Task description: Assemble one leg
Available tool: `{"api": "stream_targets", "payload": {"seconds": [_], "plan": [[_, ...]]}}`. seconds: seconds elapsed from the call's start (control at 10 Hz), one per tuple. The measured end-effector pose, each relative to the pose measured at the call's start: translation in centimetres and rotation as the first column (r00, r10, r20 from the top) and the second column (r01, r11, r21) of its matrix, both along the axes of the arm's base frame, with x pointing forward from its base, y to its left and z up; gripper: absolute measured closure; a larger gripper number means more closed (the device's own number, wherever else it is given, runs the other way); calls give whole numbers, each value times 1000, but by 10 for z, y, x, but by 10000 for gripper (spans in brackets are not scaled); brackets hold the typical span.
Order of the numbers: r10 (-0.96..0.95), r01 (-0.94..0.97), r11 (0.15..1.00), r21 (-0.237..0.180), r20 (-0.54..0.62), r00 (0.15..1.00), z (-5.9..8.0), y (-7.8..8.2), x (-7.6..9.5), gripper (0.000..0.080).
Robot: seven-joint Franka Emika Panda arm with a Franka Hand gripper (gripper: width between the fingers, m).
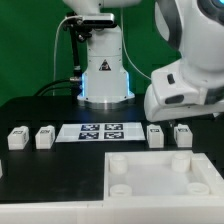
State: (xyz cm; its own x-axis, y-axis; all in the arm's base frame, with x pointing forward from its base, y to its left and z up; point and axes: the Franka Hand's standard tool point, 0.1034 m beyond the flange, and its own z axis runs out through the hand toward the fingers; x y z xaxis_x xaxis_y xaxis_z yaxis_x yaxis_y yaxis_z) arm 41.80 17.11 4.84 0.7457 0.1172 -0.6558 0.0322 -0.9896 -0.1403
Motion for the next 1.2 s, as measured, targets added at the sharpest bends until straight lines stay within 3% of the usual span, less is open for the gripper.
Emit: {"api": "stream_targets", "payload": {"seconds": [0.1,0.2,0.4,0.7,1.2], "plan": [[8,-8,1000,8,-36,999,-3,-4,-3,151],[30,-28,1000,9,-155,987,1,-4,-12,151],[24,-23,1000,10,-165,986,-5,-1,-8,151],[0,-11,998,-57,-192,981,-24,6,-41,151],[2,-12,998,-55,-186,983,-36,8,-49,151]]}}
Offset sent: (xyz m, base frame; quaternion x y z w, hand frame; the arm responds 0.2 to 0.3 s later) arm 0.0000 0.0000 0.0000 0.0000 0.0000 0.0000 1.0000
